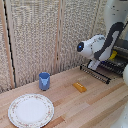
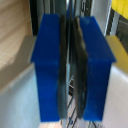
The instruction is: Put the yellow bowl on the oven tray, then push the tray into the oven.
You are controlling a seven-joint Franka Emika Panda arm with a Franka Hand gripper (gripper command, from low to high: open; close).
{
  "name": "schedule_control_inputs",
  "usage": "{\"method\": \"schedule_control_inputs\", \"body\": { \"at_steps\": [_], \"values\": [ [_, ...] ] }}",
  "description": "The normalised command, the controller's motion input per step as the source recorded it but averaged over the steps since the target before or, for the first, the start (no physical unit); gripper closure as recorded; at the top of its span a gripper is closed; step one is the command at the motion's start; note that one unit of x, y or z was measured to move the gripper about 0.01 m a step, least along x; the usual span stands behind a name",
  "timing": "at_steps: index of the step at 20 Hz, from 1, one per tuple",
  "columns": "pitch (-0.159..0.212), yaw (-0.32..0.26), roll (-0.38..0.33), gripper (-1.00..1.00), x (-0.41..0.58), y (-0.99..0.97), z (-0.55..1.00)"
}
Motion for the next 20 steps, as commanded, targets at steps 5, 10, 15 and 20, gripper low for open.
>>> {"method": "schedule_control_inputs", "body": {
  "at_steps": [5, 10, 15, 20],
  "values": [
    [-0.006, 0.0, 0.01, 1.0, 0.041, -1.0, 0.38],
    [0.0, 0.001, 0.0, 1.0, 0.078, -0.81, 0.27],
    [-0.001, 0.014, -0.018, 1.0, 0.076, -0.75, 0.27],
    [0.0, 0.029, -0.076, 1.0, 0.046, -0.51, 0.12]
  ]
}}
